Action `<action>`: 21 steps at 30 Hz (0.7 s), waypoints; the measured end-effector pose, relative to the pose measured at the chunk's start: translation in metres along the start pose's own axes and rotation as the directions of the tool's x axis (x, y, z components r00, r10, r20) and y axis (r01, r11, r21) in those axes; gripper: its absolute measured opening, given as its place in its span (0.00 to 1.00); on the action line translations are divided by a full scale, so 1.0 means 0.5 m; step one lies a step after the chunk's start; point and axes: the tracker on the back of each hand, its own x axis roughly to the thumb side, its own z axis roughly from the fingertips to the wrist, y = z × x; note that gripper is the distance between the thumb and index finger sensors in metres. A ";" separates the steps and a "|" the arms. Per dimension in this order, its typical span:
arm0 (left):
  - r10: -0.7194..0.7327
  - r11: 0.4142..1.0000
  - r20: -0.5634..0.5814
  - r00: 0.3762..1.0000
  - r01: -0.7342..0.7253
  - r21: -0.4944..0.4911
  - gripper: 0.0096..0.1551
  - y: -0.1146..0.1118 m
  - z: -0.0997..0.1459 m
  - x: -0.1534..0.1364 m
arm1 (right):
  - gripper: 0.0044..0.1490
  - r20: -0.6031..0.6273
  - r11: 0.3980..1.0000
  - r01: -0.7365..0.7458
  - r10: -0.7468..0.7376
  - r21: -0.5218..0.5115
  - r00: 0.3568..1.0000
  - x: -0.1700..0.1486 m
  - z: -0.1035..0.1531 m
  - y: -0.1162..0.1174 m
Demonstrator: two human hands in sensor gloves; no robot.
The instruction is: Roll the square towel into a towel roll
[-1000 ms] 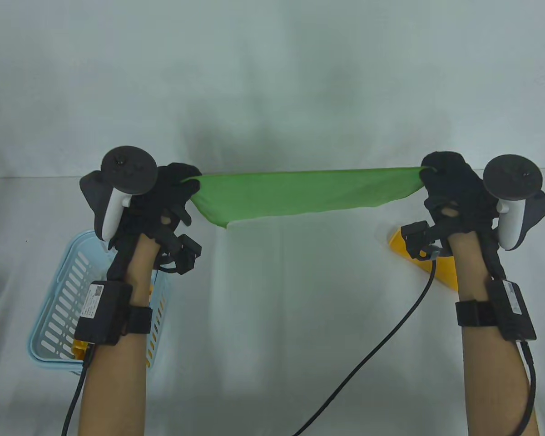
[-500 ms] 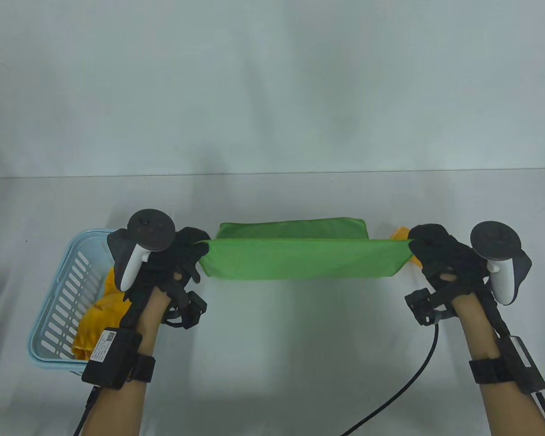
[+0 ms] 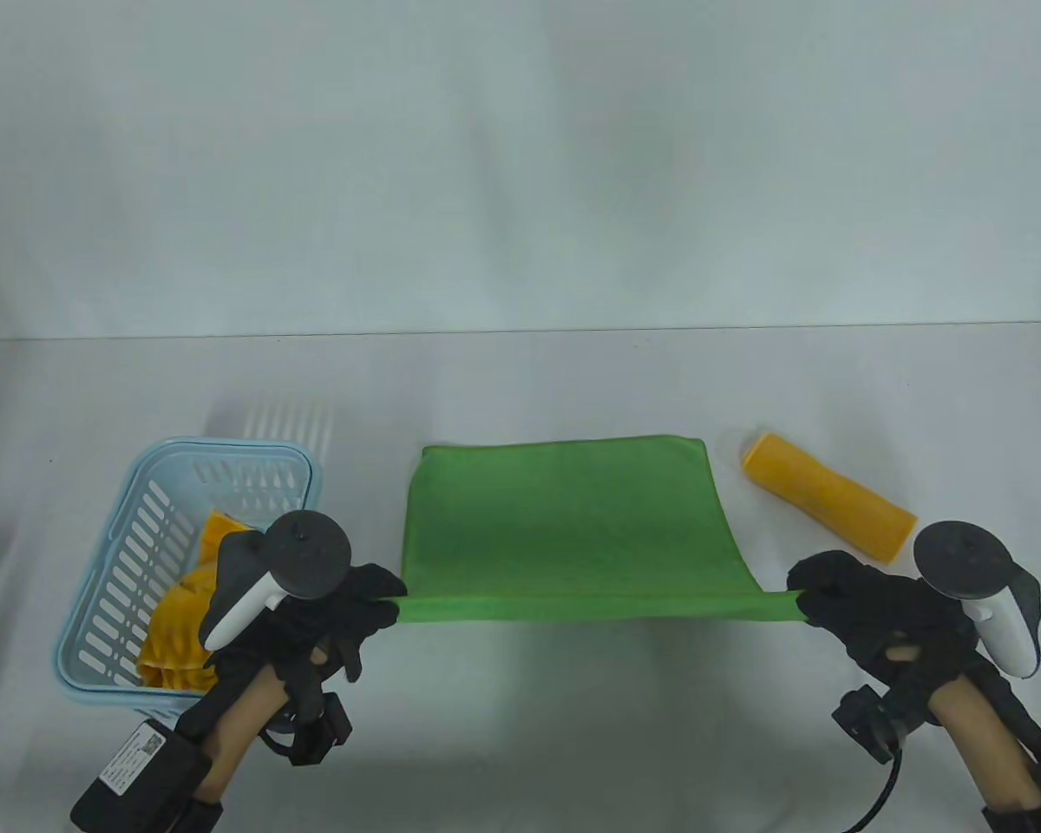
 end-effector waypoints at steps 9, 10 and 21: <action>-0.026 0.971 0.107 0.994 0.051 -0.235 0.22 -0.058 0.051 -0.002 | 0.23 0.044 0.996 -0.026 0.023 0.086 0.999 -0.018 0.061 0.013; -0.021 0.969 0.106 0.994 0.047 -0.242 0.22 -0.059 0.051 -0.003 | 0.23 0.046 0.996 -0.025 0.021 0.088 0.999 -0.018 0.062 0.013; -0.057 0.998 -0.084 0.995 0.056 -0.003 0.22 -0.014 -0.015 0.005 | 0.23 0.036 0.997 -0.046 0.049 -0.066 0.998 0.017 0.003 0.002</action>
